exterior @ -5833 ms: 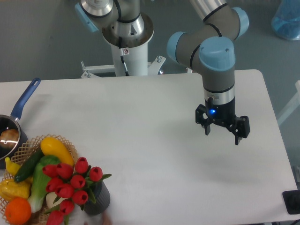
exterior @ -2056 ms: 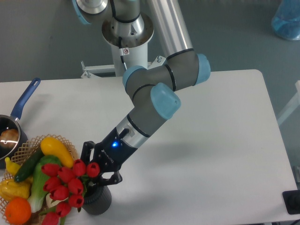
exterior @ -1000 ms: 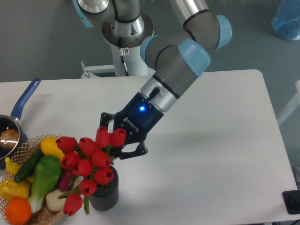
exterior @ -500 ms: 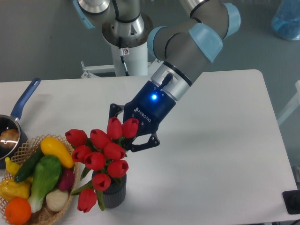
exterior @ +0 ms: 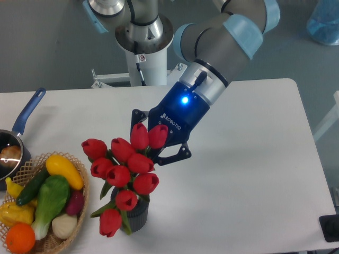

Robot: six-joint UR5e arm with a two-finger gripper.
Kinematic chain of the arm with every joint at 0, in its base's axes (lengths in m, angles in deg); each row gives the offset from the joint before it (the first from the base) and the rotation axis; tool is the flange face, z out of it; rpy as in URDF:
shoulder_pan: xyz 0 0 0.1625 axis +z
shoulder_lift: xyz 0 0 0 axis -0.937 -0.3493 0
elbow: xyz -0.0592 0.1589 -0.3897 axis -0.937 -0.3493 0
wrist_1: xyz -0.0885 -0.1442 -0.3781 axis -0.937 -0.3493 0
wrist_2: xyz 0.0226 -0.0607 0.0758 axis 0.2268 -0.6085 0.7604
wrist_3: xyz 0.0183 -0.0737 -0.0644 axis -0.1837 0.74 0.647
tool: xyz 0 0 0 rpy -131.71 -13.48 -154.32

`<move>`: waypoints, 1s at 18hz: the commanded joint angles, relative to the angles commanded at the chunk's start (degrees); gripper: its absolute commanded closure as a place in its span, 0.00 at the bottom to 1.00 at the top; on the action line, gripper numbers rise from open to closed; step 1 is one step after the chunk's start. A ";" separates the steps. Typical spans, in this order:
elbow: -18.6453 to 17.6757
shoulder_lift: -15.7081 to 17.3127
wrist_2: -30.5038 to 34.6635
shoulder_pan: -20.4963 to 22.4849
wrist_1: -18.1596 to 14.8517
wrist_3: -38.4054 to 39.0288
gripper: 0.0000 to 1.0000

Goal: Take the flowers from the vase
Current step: 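Lift the tulip bunch up out of the grey vase, then carry the held tulips up and away from the vase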

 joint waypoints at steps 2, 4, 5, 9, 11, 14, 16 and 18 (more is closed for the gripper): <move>0.00 0.09 -0.17 0.52 0.00 0.17 0.85; 0.00 0.09 -2.27 1.14 0.00 0.61 0.85; 0.00 0.26 -3.42 1.49 0.00 0.62 0.85; 0.00 0.26 -3.78 1.84 0.00 0.79 0.85; -0.17 0.26 -3.95 2.02 0.00 0.79 0.85; -0.53 0.09 -6.23 3.59 0.00 0.09 0.87; -1.05 0.00 -6.94 5.62 -0.17 -0.44 0.88; -1.76 0.00 -6.59 7.55 0.00 -1.05 0.88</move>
